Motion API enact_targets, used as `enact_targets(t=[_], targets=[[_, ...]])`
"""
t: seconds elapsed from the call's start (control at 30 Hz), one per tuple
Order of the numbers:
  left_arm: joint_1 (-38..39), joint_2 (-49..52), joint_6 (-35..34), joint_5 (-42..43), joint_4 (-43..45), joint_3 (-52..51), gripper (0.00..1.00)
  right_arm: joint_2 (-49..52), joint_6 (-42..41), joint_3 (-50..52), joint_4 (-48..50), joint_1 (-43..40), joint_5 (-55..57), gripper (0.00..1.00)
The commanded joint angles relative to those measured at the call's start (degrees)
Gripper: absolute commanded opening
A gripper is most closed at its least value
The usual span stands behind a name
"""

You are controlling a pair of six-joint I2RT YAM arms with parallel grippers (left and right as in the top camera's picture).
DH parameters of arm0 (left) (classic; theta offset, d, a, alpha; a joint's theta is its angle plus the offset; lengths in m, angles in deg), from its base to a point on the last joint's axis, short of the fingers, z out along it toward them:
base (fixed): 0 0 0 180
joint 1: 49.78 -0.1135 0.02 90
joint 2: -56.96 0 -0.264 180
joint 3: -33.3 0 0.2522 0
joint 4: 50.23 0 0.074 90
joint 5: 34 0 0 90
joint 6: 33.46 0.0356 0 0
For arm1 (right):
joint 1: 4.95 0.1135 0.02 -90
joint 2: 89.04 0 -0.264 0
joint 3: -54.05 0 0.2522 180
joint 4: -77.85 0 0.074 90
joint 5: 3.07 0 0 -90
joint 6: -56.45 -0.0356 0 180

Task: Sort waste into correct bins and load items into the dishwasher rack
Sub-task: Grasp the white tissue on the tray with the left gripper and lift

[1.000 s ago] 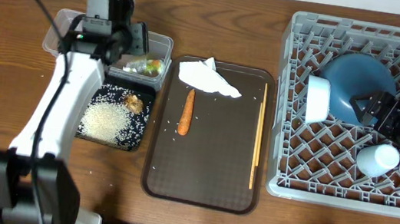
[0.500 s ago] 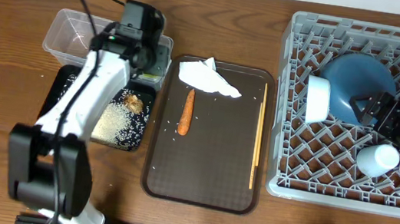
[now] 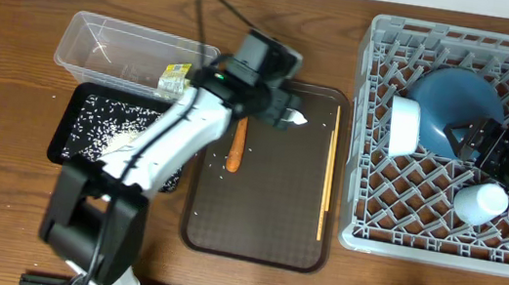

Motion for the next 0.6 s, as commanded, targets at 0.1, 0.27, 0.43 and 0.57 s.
enact_targets(t=[0.1, 0.27, 0.43, 0.57], targets=[[1.5, 11.3, 1.2, -8.3, 7.1, -0.3, 0.90, 0.0, 1.0, -0.3, -0.8, 0.4, -0.1, 0.95], [1.1, 15.7, 1.2, -8.5, 8.9, -0.3, 0.87, 0.0, 1.4, -0.3, -1.7, 0.4, -0.1, 0.94], [1.5, 16.0, 1.2, -8.2, 8.5, -0.3, 0.48, 0.0, 1.7, -0.3, -1.9, 0.4, -0.1, 0.95], [1.7, 13.8, 1.0, -4.5, 6.7, 0.0, 0.06, 0.0, 1.7, -0.3, -2.0, 0.4, -0.1, 0.95]])
